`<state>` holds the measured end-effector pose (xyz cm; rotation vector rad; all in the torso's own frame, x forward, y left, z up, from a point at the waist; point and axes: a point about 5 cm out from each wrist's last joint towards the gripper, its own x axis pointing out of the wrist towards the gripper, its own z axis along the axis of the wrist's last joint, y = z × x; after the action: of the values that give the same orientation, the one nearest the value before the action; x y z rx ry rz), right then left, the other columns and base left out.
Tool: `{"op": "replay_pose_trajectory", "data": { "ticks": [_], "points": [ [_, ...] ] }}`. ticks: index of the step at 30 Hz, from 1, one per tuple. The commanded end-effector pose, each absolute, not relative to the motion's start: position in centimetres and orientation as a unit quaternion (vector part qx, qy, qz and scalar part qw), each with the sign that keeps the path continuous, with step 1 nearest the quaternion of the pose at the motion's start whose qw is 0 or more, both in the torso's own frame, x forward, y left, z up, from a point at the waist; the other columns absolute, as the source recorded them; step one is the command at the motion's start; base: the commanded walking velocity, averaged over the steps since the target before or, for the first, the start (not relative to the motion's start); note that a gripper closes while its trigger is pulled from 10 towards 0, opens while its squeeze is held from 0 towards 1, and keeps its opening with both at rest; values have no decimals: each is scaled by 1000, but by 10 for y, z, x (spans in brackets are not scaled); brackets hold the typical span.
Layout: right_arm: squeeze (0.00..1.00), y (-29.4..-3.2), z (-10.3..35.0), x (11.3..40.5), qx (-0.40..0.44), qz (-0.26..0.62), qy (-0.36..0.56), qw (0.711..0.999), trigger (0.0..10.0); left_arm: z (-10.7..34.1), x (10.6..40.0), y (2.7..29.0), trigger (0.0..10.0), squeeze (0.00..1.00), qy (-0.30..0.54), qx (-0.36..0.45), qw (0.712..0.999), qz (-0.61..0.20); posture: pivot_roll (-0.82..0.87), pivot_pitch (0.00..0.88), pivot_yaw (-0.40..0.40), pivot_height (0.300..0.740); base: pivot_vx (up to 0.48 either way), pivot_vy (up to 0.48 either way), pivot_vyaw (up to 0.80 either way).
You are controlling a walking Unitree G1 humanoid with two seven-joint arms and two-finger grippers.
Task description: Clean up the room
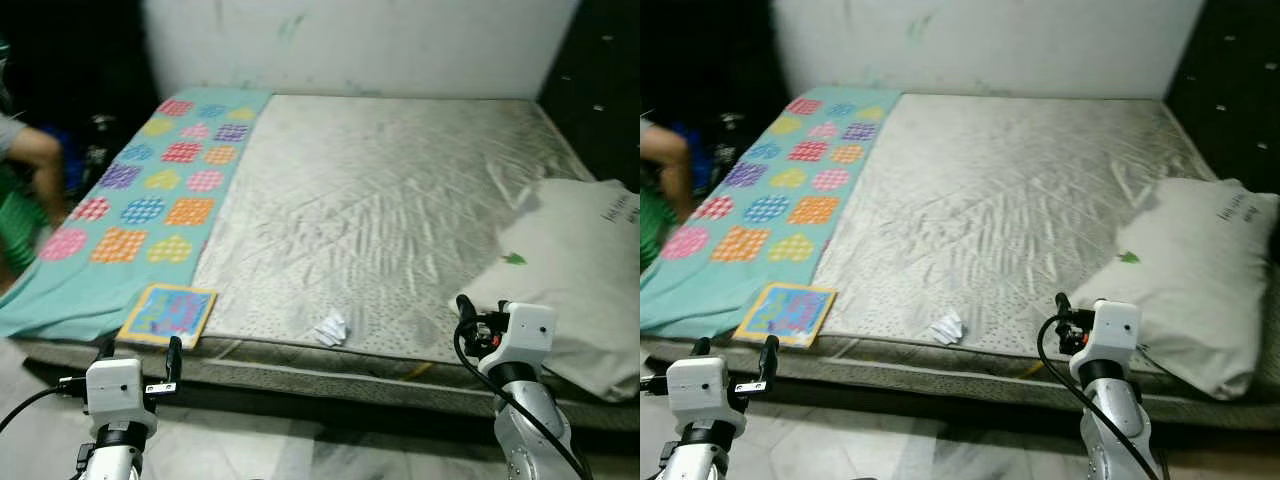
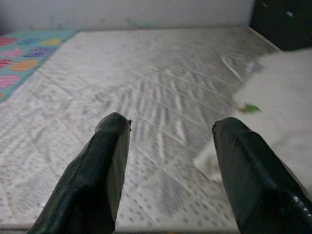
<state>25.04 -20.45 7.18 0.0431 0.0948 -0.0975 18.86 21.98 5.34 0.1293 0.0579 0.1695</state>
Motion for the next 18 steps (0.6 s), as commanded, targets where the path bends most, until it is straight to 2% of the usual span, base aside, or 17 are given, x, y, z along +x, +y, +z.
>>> {"op": "replay_pose_trajectory", "data": {
  "ticks": [1, 5, 14, 18],
  "points": [
    [0, -203, 78, 251, 22, -44, 39, 998, 10000, 59, 193, 217, 10000, 0, 19, 63, 995, 78, 59, 89, 14, 740, 0, 0, -800],
    [0, -199, 82, 255, 25, -35, 34, 999, 10000, 65, 199, 217, 10000, 0, 10, 62, 995, 80, 60, 90, 10, 740, 0, 0, -683],
    [0, -191, 90, 259, 11, -8, 31, 999, 10000, 73, 201, 214, 10000, 0, 6, 59, 996, 73, 62, 109, 3, 740, 0, 0, 0],
    [0, -187, 89, 258, 6, -1, 33, 999, 10000, 73, 200, 210, 10000, 0, 8, 49, 997, 56, 67, 109, 8, 740, 0, 0, 722]
  ]
}}
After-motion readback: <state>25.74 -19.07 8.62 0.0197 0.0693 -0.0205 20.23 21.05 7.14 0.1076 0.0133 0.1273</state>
